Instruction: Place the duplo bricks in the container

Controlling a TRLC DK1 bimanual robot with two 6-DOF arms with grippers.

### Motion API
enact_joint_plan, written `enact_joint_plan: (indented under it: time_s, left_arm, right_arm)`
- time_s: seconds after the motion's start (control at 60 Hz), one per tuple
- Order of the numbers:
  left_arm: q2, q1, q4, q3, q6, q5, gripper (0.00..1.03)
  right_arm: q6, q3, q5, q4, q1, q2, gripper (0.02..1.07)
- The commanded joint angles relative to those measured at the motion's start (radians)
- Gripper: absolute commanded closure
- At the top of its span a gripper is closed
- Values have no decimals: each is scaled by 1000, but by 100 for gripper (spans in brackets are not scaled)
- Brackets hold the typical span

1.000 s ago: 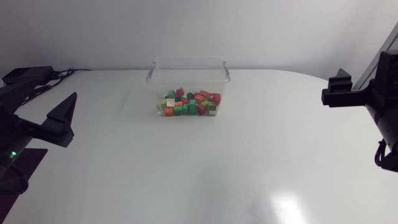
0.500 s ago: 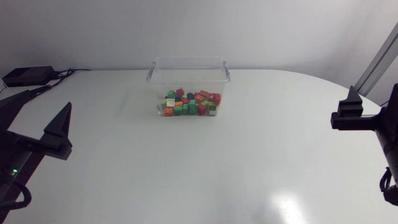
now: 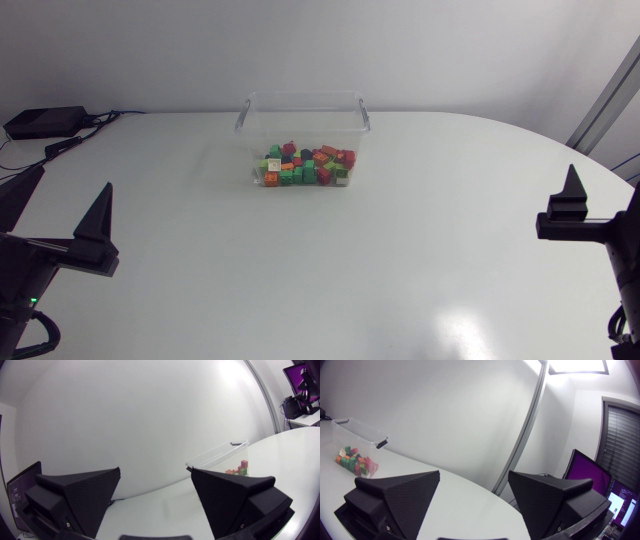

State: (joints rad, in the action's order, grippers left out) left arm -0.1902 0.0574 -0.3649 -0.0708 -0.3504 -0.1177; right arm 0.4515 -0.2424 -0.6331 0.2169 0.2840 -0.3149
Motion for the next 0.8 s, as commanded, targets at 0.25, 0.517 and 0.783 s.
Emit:
enact_joint_plan:
  time_s: [0.25,0.517,0.783]
  left_arm:
    - [80,-19,69,28,80,9,5]
    - [75,-34,112,29,103,9,5]
    - [75,-45,121,40,123,9,5]
  right_arm:
    - [92,117,9,-7,18,175,7]
    - [121,173,13,-30,21,267,7]
    - [141,190,15,-60,18,320,7]
